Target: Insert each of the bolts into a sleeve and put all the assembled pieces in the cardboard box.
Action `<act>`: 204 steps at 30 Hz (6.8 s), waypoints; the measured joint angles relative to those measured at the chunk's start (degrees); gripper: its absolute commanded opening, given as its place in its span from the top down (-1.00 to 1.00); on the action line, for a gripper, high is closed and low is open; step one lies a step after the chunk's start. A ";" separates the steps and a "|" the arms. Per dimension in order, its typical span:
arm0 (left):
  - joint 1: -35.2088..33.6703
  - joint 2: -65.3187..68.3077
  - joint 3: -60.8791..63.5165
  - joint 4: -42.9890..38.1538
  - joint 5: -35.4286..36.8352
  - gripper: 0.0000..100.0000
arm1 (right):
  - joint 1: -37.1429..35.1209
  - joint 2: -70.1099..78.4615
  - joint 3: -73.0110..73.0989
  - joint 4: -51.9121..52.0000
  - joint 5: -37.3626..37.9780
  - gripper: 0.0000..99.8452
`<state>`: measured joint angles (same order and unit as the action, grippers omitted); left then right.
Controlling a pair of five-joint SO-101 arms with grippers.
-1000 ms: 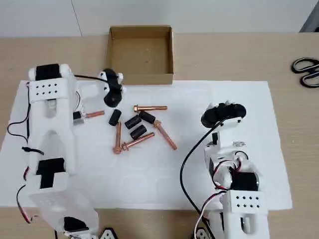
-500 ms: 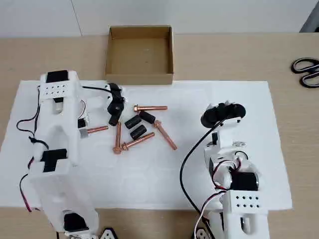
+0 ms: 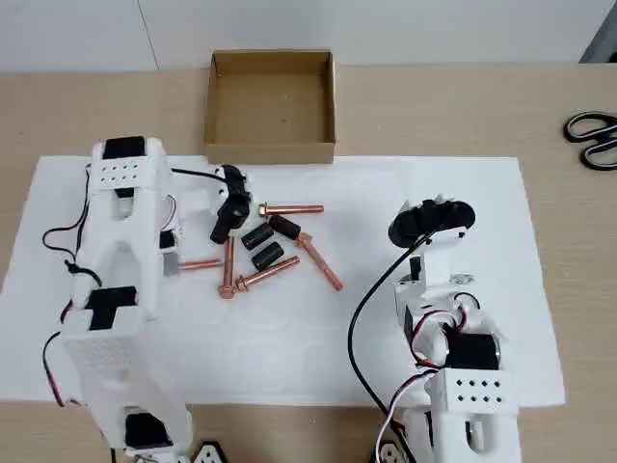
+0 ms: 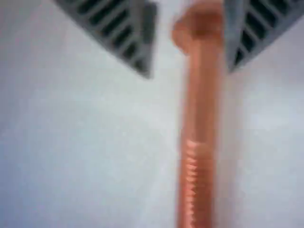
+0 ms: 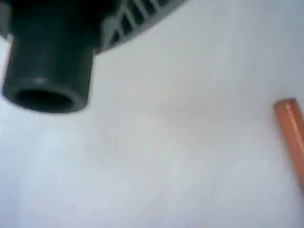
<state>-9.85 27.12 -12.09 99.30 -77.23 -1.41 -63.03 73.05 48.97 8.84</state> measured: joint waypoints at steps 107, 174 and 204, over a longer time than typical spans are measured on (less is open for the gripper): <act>0.44 -9.05 15.12 -9.85 159.03 0.72 | 0.00 -0.18 5.98 -5.63 0.00 0.99; 10.99 -73.67 14.95 -5.10 104.53 0.98 | -17.23 -4.04 5.98 -26.11 0.00 0.99; 39.47 -101.89 67.43 -75.87 86.42 0.99 | -27.43 -39.38 23.03 -35.69 6.42 0.99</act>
<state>29.63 -74.77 55.34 23.43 9.19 -28.84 -102.42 96.09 13.27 15.25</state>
